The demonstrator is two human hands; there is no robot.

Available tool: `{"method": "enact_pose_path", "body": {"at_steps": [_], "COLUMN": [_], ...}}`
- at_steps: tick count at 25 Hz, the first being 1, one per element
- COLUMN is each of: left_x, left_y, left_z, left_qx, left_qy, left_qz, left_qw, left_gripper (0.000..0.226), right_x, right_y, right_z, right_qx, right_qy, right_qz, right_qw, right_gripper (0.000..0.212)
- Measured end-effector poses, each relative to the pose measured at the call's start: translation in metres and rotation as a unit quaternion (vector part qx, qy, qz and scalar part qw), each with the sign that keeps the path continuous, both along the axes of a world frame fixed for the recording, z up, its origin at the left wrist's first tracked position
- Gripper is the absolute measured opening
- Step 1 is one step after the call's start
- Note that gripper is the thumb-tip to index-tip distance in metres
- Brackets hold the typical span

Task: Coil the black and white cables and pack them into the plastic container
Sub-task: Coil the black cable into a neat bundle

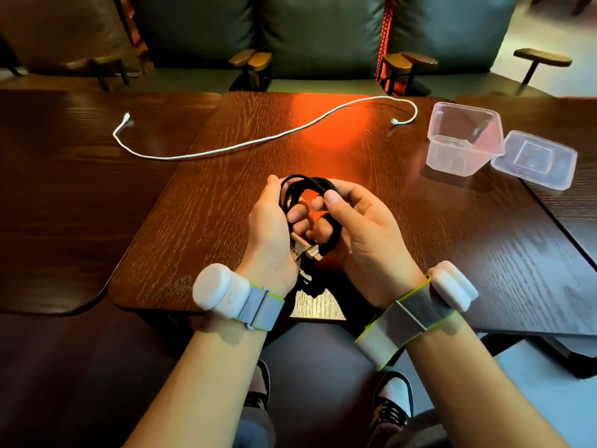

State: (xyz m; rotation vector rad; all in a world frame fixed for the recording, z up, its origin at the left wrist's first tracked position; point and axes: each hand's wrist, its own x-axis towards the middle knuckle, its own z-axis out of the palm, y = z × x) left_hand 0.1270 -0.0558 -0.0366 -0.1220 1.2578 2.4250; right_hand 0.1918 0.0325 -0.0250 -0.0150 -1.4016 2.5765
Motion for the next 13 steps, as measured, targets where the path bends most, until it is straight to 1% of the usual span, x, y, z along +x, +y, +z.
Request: {"method": "enact_pose_path", "body": {"at_steps": [2,4,7,8,10,13], "left_x": [0.001,0.004,0.007,0.007,0.007,0.008], "left_y": [0.002,0.004,0.005,0.005,0.004,0.004], "left_z": [-0.003,-0.004,-0.006,-0.007,-0.009,-0.012], "left_qx": [-0.025,-0.063,-0.101,-0.112,-0.128,-0.136], "left_qy": [0.040,0.116,0.219,0.243,0.275,0.296], "left_qz": [-0.019,-0.036,-0.048,-0.048,-0.050,-0.056], "left_qw": [0.999,0.991,0.969,0.962,0.951,0.944], "left_gripper": [0.046,0.041,0.028,0.024,0.022,0.019], "right_x": [-0.001,-0.001,-0.001,-0.001,0.000,0.001], "right_y": [0.002,0.006,0.012,0.014,0.019,0.026], "right_z": [0.003,0.007,0.006,0.005,0.006,0.010], "right_qx": [0.000,0.011,0.050,0.069,0.094,0.087], "right_qy": [-0.007,-0.017,-0.061,-0.075,-0.097,-0.100], "right_qz": [-0.005,0.001,-0.005,-0.009,-0.001,0.012], "right_qw": [1.000,1.000,0.997,0.995,0.991,0.991], "right_gripper": [0.013,0.019,0.045,0.050,0.050,0.042]}}
